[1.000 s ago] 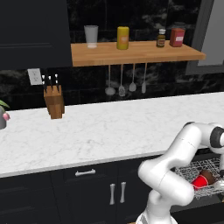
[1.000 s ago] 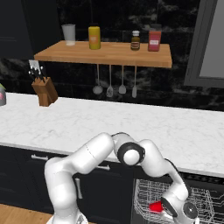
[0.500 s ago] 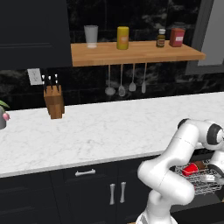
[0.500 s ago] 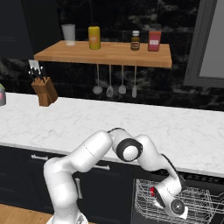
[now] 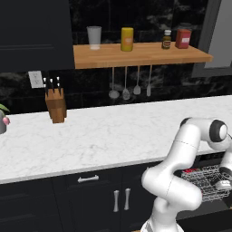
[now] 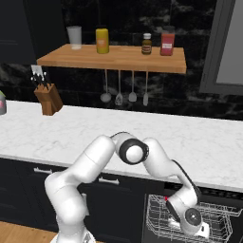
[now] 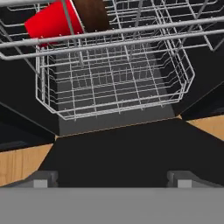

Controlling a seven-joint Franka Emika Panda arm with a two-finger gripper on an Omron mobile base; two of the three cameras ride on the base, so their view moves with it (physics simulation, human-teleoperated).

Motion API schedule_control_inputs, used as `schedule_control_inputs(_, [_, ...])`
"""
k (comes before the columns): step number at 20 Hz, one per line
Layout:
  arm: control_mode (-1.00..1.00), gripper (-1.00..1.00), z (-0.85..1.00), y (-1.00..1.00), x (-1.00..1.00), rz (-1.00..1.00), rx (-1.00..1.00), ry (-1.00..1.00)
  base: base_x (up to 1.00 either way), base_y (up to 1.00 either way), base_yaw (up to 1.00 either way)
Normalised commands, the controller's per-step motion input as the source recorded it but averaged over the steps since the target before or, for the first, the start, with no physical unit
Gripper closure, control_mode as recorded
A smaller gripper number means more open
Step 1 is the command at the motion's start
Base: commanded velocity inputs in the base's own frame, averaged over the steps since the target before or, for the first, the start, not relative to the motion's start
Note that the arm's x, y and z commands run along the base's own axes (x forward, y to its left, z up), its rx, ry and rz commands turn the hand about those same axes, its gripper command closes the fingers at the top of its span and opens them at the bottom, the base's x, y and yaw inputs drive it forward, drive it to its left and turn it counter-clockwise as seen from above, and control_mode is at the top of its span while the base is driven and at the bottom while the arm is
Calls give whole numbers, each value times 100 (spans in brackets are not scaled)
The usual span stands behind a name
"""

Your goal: Pick up the cup and bowl from the counter, place them in the dishwasher, and close the dishwasher door.

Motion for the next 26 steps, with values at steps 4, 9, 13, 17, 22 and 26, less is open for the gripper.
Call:
schedule_control_inputs(4, [-100,-100,73,-40,-100,-8,0,17,0,0,0])
schedule_control_inputs(9, [-100,-100,99,-20,-100,-5,4,19,0,0,0])
schedule_control_inputs(13, [-100,-100,93,-17,-100,1,5,-2,0,0,0])
schedule_control_inputs(17, [-100,-100,15,-27,-100,11,21,-35,0,0,0])
schedule_control_inputs(22, [-100,-100,30,0,-100,9,5,-32,0,0,0])
schedule_control_inputs(26, [-100,-100,36,-1,-100,7,1,-27,0,0,0])
